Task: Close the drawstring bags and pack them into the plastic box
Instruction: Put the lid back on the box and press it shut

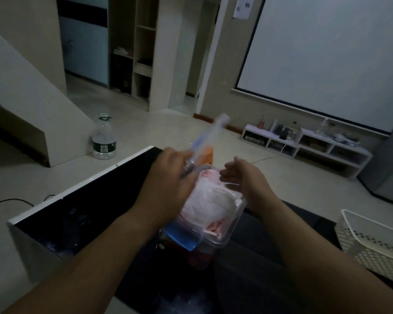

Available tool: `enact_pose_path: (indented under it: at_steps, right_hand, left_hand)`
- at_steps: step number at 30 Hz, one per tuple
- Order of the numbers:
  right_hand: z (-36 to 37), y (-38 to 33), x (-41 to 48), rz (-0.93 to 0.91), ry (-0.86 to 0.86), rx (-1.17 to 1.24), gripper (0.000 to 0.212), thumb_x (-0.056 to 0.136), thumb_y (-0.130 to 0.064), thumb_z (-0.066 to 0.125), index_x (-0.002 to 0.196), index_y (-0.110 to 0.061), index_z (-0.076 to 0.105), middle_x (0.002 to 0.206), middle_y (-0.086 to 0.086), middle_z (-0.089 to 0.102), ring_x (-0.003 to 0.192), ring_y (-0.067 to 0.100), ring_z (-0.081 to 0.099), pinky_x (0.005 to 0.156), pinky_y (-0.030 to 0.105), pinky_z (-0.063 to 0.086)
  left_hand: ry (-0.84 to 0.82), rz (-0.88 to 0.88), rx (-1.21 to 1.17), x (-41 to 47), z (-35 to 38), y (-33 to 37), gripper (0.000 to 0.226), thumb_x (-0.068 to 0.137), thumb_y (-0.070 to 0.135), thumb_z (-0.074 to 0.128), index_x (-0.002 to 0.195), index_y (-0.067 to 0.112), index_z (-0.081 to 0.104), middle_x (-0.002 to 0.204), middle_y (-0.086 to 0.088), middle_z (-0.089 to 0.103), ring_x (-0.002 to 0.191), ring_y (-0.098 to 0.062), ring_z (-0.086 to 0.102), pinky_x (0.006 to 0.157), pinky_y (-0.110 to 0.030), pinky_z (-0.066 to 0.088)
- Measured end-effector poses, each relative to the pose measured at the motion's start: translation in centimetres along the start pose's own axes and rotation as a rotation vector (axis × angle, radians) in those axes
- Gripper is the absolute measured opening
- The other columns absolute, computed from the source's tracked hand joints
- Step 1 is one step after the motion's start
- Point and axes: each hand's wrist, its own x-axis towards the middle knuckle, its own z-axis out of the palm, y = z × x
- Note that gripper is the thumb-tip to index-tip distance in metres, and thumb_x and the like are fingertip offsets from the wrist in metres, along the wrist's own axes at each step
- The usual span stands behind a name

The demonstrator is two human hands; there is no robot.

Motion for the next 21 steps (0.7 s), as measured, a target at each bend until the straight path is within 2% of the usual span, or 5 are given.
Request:
enact_pose_path:
  at_steps: [2,6,10,14,21]
  right_hand:
    - [-0.6,-0.5,0.3,0.205,-0.042,0.31,0.048,0.105,-0.054,0.05,0.121,-0.01,0.061,0.114,0.018,0.073,0.103,0.033,0.074,0.092,0.048,0.06]
    - [-0.9,1.5,1.6,0.286,0.152,-0.039,0.042,0.099,-0.036,0.066,0.112,0.004,0.064,0.093,0.02,0.07,0.062,0.023,0.065,0.055,0.032,0.053]
    - [-2.0,3.9,2.0,0.258,0.295,-0.474,0.048,0.087,-0.047,0.065,0.113,-0.009,0.05,0.106,0.011,0.065,0.092,0.029,0.068,0.082,0.046,0.06]
    - [-2.5,5.5,2.4,0.169,0.335,-0.684,0.067,0.092,-0.042,0.065,0.15,-0.018,0.042,0.145,0.013,0.048,0.128,0.034,0.054,0.102,0.052,0.053]
    - [-2.9,4.7,7.2,0.109,-0.002,-0.813,0.049,0.107,-0.038,0.048,0.155,-0.026,0.047,0.157,0.008,0.048,0.137,0.03,0.051,0.113,0.044,0.043]
  left_hand:
    - [-0.183,0.144,0.132,-1.4,1.7,0.9,0.046,0.098,0.04,0.055,0.141,0.025,0.052,0.13,0.003,0.048,0.116,-0.011,0.05,0.1,-0.038,0.05]
    - [-0.325,0.245,0.193,-3.6,4.3,2.6,0.049,0.095,0.046,0.046,0.14,0.027,0.05,0.126,0.001,0.054,0.118,-0.019,0.052,0.101,-0.045,0.049]
    - [-0.357,0.342,0.195,-5.1,5.9,3.3,0.041,0.099,0.041,0.05,0.138,0.028,0.049,0.125,0.004,0.051,0.116,-0.014,0.045,0.104,-0.036,0.042]
    - [-0.419,0.36,0.205,-6.0,6.7,2.5,0.042,0.101,0.042,0.052,0.14,0.03,0.044,0.131,0.007,0.045,0.122,-0.012,0.04,0.108,-0.032,0.036]
    - [-0.429,0.341,0.252,-6.1,6.4,1.6,0.054,0.093,0.064,0.052,0.139,0.036,0.048,0.122,0.013,0.047,0.114,-0.009,0.041,0.098,-0.028,0.038]
